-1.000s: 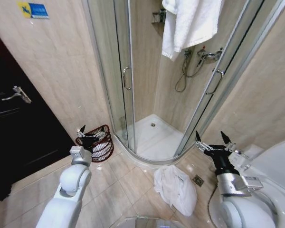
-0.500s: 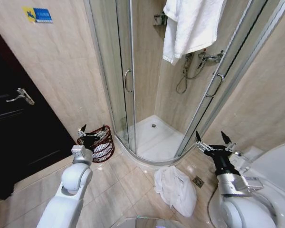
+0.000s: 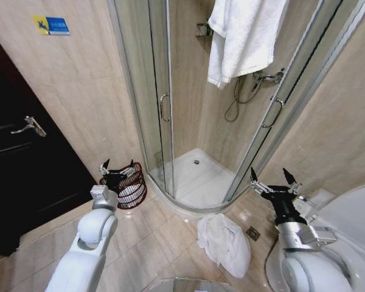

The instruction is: Discard the used towel into the hamper.

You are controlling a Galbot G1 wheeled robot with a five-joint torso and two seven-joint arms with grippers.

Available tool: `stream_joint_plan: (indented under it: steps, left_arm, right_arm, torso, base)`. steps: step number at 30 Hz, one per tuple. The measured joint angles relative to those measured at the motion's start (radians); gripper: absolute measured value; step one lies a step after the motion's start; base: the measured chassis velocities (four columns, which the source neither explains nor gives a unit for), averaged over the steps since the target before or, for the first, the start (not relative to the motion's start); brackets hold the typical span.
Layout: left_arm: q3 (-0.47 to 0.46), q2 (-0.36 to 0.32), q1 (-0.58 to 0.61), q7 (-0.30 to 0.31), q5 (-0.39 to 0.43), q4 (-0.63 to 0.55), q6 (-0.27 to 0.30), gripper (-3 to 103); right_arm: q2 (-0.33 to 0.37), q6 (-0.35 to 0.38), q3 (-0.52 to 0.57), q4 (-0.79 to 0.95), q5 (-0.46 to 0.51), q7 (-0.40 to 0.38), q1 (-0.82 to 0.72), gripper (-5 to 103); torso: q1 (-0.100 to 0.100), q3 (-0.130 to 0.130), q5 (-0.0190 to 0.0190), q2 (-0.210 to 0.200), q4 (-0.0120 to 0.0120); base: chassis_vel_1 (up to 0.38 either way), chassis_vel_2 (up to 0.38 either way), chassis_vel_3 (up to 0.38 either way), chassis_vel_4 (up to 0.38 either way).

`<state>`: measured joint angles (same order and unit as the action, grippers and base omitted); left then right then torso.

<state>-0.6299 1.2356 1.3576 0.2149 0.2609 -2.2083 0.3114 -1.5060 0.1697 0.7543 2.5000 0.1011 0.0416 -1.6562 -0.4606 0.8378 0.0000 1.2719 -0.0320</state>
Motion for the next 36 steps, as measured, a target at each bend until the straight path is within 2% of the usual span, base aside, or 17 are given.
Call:
stream_joint_plan:
  steps: [9,12,15,16,18,19,21,22,25,26,29,30,32,33,34,35,36]
  left_arm:
    - [0.001,0.007,0.002,-0.002,0.003,0.008,-0.009,100]
    - [0.007,0.008,0.003,-0.012,0.002,0.021,-0.051,100]
    - [0.010,0.010,0.014,-0.048,-0.007,0.039,-0.117,100]
    - [0.010,0.010,0.014,-0.048,-0.007,0.039,-0.117,100]
    - [0.009,0.015,0.020,-0.090,-0.013,0.058,-0.167,100]
    - [0.009,0.015,0.020,-0.090,-0.013,0.058,-0.167,100]
    - [0.008,0.021,0.028,-0.117,-0.014,0.065,-0.201,100]
    - [0.008,0.021,0.028,-0.117,-0.014,0.065,-0.201,100]
    - [-0.012,0.038,0.057,-0.127,-0.020,0.057,-0.229,100]
    - [-0.012,0.038,0.057,-0.127,-0.020,0.057,-0.229,100]
    - [-0.042,0.055,0.091,-0.129,-0.044,0.048,-0.248,100]
    - [-0.042,0.055,0.091,-0.129,-0.044,0.048,-0.248,100]
    - [-0.057,0.061,0.110,-0.128,-0.054,0.048,-0.257,100]
    - [-0.077,0.070,0.139,-0.127,-0.069,0.047,-0.271,100]
    - [-0.090,0.077,0.156,-0.127,-0.077,0.044,-0.278,100]
    - [-0.090,0.077,0.156,-0.127,-0.077,0.044,-0.278,100]
    - [-0.113,0.089,0.192,-0.126,-0.083,0.029,-0.283,100]
  right_arm:
    - [0.001,0.001,0.003,0.000,0.000,-0.001,-0.008,100]
    - [0.001,0.001,0.002,0.000,0.001,-0.001,-0.005,100]
    - [0.010,0.001,0.003,0.000,0.032,-0.008,0.006,100]
    - [0.010,0.001,0.003,0.000,0.032,-0.008,0.006,100]
    - [0.038,0.017,0.015,0.000,0.099,-0.028,0.032,100]
    - [0.038,0.017,0.015,0.000,0.099,-0.028,0.032,100]
    - [0.114,0.053,0.041,0.000,0.188,-0.066,0.094,100]
    - [0.114,0.053,0.041,0.000,0.188,-0.066,0.094,100]
    - [0.282,0.100,0.078,0.000,0.352,-0.138,0.197,100]
    - [0.282,0.100,0.078,0.000,0.352,-0.138,0.197,100]
    - [0.428,0.106,0.116,-0.016,0.499,-0.185,0.286,100]
    - [0.428,0.106,0.116,-0.016,0.499,-0.185,0.286,100]
    - [0.495,0.106,0.131,-0.026,0.568,-0.203,0.336,100]
    - [0.569,0.115,0.140,-0.039,0.654,-0.214,0.404,100]
    - [0.605,0.125,0.140,-0.047,0.704,-0.220,0.446,100]
    - [0.605,0.125,0.140,-0.047,0.704,-0.220,0.446,100]
    - [0.678,0.148,0.129,-0.067,0.811,-0.237,0.537,100]
  torso:
    - [-0.023,0.028,0.0000,0.051,0.0000]
    - [-0.030,0.036,0.0000,0.066,0.0000]
    - [-0.039,0.044,0.0001,0.084,0.0000]
    - [-0.039,0.044,0.0001,0.084,0.0000]
    - [-0.041,0.046,0.0001,0.087,0.0002]
    - [-0.041,0.046,0.0001,0.087,0.0002]
    - [-0.041,0.046,0.0003,0.087,0.0002]
    - [-0.041,0.046,0.0003,0.087,0.0002]
    - [-0.041,0.045,0.0005,0.086,0.0000]
    - [-0.041,0.045,0.0005,0.086,0.0000]
    - [-0.040,0.044,0.0005,0.083,-0.0001]
    - [-0.040,0.044,0.0005,0.083,-0.0001]
    - [-0.039,0.043,0.0004,0.083,0.0000]
    - [-0.039,0.043,0.0003,0.082,0.0000]
    - [-0.038,0.042,0.0005,0.081,-0.0001]
    - [-0.038,0.042,0.0005,0.081,-0.0001]
    - [-0.038,0.042,0.0006,0.080,0.0000]
  base:
    - [0.000,0.000,0.000,0.000]
    - [0.000,0.000,0.000,0.000]
    - [0.000,0.000,0.000,0.000]
    - [0.000,0.000,0.000,0.000]
    - [0.000,0.000,0.000,0.000]
    - [0.000,0.000,0.000,0.000]
    - [0.000,0.000,0.000,0.000]
    - [0.000,0.000,0.000,0.000]
    - [0.000,0.000,0.000,0.000]
    - [0.000,0.000,0.000,0.000]
    - [0.000,0.000,0.000,0.000]
    - [0.000,0.000,0.000,0.000]
    - [0.000,0.000,0.000,0.000]
    - [0.000,0.000,0.000,0.000]
    - [0.000,0.000,0.000,0.000]
    - [0.000,0.000,0.000,0.000]
    - [0.000,0.000,0.000,0.000]
